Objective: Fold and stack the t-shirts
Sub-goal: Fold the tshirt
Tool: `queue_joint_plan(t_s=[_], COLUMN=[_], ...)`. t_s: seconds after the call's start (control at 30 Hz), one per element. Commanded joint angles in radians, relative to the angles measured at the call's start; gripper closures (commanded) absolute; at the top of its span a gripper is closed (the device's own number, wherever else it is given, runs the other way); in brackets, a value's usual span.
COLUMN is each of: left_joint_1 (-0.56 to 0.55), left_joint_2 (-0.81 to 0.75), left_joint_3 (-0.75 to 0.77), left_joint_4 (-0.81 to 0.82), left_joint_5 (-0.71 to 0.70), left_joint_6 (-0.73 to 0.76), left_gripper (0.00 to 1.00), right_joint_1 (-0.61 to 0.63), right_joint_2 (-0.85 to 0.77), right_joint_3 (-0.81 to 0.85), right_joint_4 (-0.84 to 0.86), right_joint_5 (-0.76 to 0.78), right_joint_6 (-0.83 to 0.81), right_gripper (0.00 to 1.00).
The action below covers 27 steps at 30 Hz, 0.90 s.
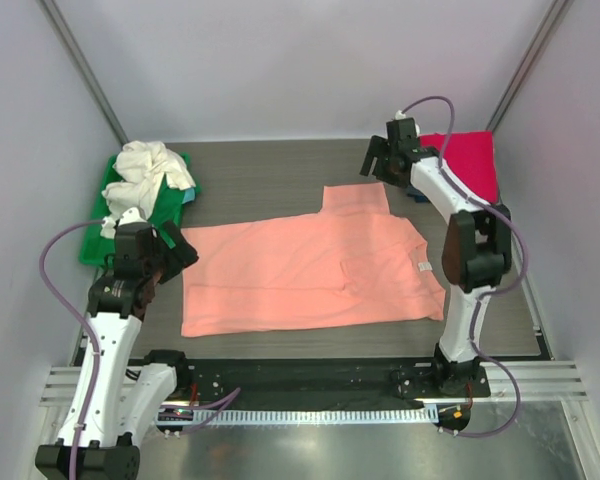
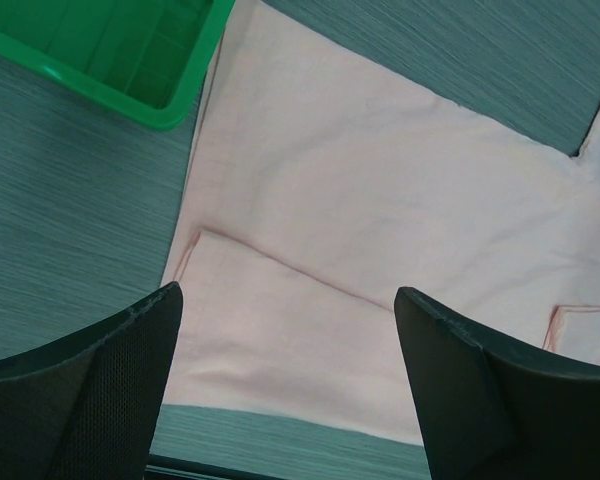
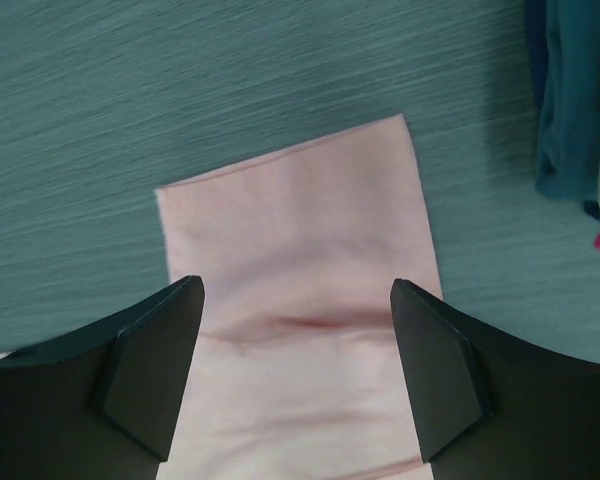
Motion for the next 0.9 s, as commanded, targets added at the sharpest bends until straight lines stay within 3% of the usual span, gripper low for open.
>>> queue_joint_plan(t_s=[0.0, 0.17, 0.47, 0.77, 0.87], left_joint_1=[0.012, 0.018, 0.029, 0.041, 0.044], left_joint_2=[-0.016, -0.005, 0.012, 0.019, 0.025], left_joint_3=[-0.008, -0.011, -0.015, -0.018, -0.018], left_joint_4=[0.046, 0.052, 0.058, 0.066, 0.066], left_joint_5=[0.019, 0.038, 0.062, 0.079, 0.088], left_joint_6=[0.027, 0.027, 0.03, 0.03, 0.03], left_gripper=[0.13, 0.13, 0.13, 0.13, 0.13], right_joint_1=[0.003, 0.001, -0.011, -0.031, -0.031], right_joint_2=[0.103, 0.258, 0.474, 0.55, 0.536], right_joint_3=[0.178, 0.304, 0.525, 0.517, 0.473], right_joint_4=[-0.087, -0.105, -0.128, -0.125, -0.114], right_joint_5=[0.057, 0.183, 0.225, 0.153, 0.142], right_joint_6=[-0.091, -0.146, -0.17, -0.135, -0.111], right_gripper=[0.19, 0.19, 0.21, 0.35, 0.45])
